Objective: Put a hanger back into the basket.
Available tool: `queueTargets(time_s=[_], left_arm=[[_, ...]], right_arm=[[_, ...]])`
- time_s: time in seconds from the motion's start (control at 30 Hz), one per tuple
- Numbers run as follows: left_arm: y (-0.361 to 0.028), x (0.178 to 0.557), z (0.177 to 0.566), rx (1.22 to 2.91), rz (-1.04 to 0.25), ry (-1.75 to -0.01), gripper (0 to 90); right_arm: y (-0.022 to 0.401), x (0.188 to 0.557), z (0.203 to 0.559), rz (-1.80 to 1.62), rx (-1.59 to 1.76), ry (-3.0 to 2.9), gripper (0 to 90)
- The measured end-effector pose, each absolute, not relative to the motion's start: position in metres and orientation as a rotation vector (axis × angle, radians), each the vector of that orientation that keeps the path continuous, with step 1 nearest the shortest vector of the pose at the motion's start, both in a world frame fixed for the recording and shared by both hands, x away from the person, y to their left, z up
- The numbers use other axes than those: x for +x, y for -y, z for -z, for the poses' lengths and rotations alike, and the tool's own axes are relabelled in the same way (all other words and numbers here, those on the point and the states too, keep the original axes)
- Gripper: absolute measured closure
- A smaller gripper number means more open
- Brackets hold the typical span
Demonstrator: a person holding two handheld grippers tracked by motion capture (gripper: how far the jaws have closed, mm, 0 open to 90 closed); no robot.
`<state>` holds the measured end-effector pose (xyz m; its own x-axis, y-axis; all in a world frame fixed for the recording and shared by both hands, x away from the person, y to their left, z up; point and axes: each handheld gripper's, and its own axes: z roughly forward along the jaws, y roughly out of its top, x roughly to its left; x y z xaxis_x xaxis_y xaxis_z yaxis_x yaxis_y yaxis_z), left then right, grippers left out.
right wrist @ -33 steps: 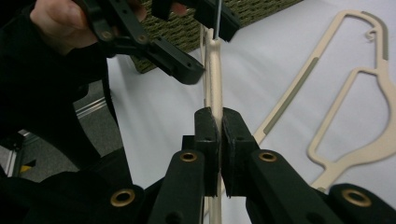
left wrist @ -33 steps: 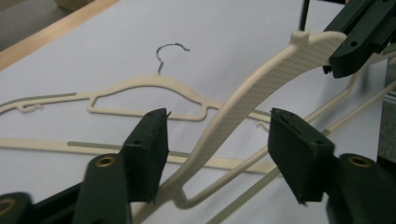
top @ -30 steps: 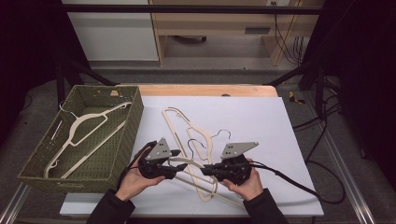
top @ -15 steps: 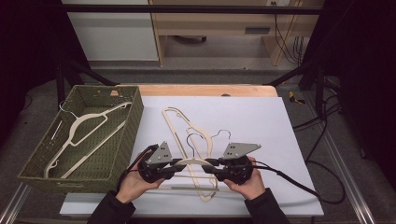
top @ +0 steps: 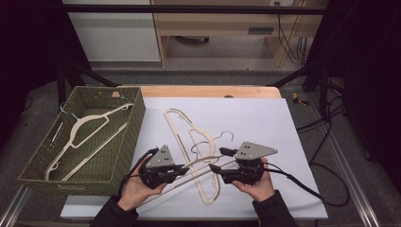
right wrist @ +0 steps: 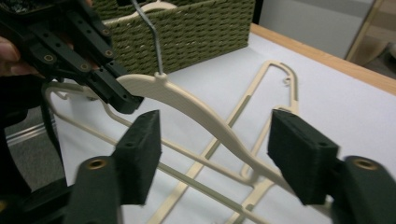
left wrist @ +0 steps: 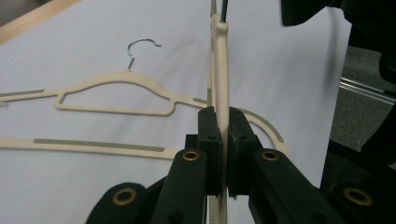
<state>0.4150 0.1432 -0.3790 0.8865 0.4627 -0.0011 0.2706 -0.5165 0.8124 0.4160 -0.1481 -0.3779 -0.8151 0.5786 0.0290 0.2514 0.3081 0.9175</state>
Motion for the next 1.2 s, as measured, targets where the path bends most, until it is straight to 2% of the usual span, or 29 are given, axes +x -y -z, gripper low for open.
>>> queueTargets(time_s=[0.17,0.3,0.8,1.2], left_arm=[[-0.151,0.413,0.368,2.105,-0.309,-0.551,86.0],[-0.164,0.407,0.346,2.037,-0.358,-0.564,86.0],[-0.216,0.424,0.284,1.957,-0.444,-0.617,85.9],[-0.289,0.448,0.25,1.906,-0.531,-0.671,85.9]], right_arm=[[0.167,0.416,0.374,-1.527,0.824,-2.183,17.9],[0.183,0.416,0.375,-1.509,0.884,-2.132,14.0],[0.216,0.417,0.382,-1.502,1.013,-2.029,8.3],[0.225,0.416,0.382,-1.468,1.057,-2.007,6.3]])
